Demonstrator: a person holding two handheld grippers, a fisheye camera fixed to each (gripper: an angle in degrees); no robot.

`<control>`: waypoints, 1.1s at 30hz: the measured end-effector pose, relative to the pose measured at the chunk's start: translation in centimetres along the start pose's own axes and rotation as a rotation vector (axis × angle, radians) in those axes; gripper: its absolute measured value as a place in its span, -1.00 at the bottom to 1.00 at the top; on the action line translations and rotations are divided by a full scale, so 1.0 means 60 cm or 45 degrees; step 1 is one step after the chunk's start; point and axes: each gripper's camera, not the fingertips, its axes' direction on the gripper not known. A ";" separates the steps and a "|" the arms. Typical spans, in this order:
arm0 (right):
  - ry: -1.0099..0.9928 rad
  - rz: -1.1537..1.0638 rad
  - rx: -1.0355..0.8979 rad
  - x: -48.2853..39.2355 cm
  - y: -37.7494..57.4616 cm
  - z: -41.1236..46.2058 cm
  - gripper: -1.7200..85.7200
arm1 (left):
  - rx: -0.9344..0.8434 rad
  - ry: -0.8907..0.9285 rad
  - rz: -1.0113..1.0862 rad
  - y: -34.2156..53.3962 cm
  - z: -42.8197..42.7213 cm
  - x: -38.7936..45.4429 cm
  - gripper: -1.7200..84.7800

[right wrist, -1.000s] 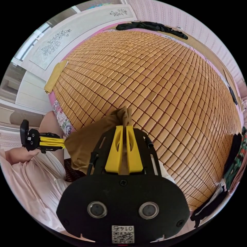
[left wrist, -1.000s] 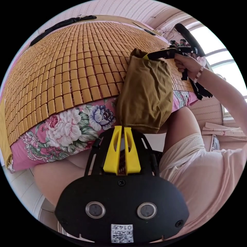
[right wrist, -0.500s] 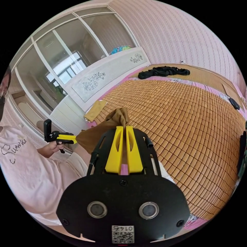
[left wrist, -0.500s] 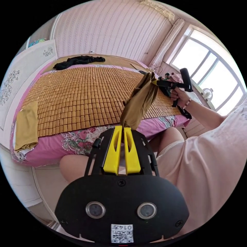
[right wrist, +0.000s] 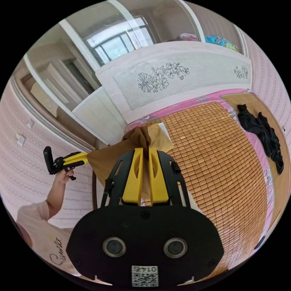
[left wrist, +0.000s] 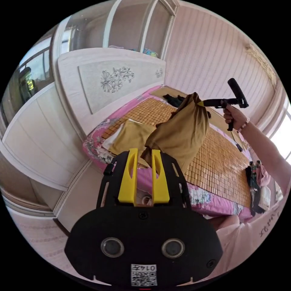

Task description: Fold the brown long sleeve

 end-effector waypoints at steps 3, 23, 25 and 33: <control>0.107 0.043 -0.147 -0.010 -0.013 0.062 -0.87 | -0.106 -0.044 -0.143 -0.005 0.048 -0.062 -0.72; 0.397 1.016 0.014 -0.030 1.206 -0.161 -0.81 | -0.126 0.171 1.098 0.199 0.006 0.637 -0.73; 0.445 1.126 0.128 -0.069 1.282 -0.196 -0.80 | -0.076 0.220 1.229 0.230 -0.017 0.732 -0.72; 0.525 1.226 0.265 -0.169 1.440 -0.242 -0.77 | 0.033 0.339 1.504 0.333 -0.074 0.955 -0.71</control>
